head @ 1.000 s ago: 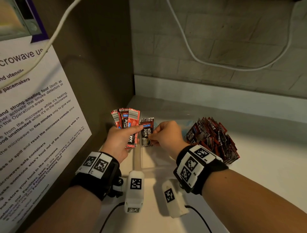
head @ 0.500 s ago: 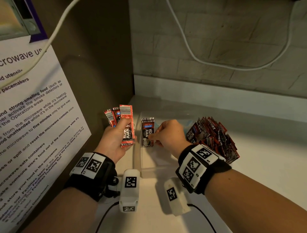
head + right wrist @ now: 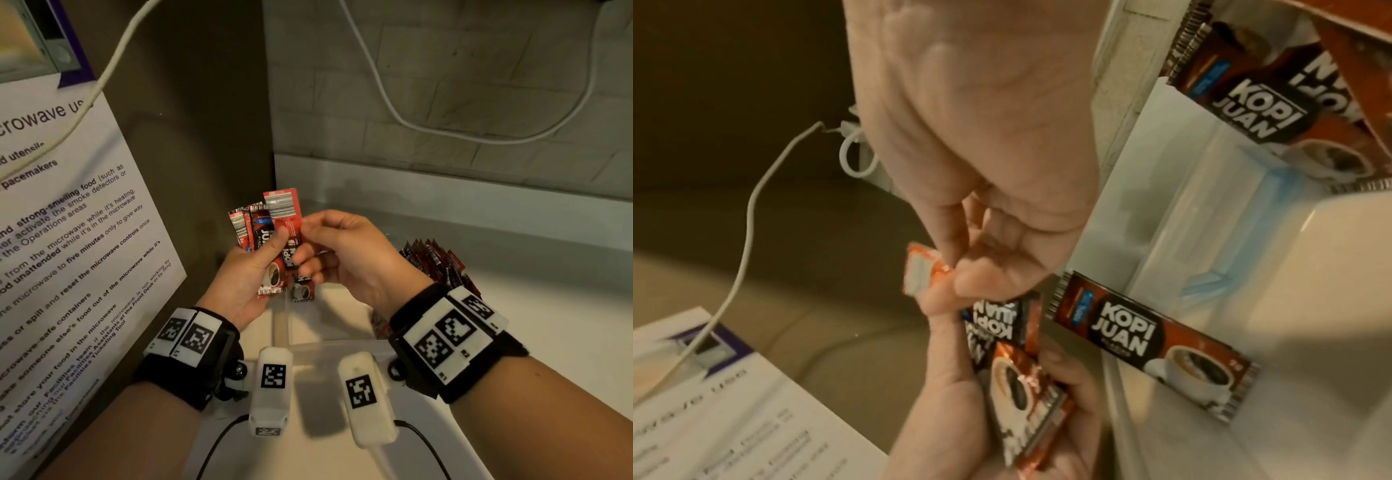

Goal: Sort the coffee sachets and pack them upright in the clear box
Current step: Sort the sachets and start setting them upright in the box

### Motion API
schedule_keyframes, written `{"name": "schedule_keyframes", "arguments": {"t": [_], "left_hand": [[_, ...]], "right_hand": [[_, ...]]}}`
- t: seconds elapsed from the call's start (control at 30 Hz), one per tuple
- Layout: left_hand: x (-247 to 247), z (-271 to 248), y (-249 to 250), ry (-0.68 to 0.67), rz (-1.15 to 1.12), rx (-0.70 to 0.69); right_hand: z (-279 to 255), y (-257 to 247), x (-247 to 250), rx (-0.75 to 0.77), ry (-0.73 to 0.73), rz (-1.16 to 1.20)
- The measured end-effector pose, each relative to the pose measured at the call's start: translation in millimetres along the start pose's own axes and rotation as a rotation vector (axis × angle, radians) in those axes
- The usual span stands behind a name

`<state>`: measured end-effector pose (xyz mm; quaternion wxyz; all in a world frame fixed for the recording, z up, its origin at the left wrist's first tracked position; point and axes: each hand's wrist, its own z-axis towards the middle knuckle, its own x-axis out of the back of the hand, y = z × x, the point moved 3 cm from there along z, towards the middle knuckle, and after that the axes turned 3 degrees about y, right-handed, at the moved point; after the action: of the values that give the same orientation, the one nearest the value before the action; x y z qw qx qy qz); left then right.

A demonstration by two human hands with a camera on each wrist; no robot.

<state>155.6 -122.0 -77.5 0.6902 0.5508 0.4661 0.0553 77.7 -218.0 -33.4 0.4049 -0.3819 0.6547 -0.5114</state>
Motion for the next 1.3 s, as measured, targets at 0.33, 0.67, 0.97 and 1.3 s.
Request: {"name": "schedule_keyframes", "arguments": {"t": [0.33,0.67,0.97,1.3], "left_hand": [[-13,-8,4,-0.041,-0.023,0.000],[-6,-5,8,-0.094,-0.091,-0.011],[-3,-1,11,0.227,0.022,0.068],[-6,-5,15,0.287,0.260,-0.050]], "right_hand": [[-11,-6,-10,-0.011,0.021,0.024],[-10,-13,-4,-0.029,-0.017,0.114],[-13,-14,18,0.201,0.101,-0.048],[-8,12,25,0.046,0.193,-0.291]]}}
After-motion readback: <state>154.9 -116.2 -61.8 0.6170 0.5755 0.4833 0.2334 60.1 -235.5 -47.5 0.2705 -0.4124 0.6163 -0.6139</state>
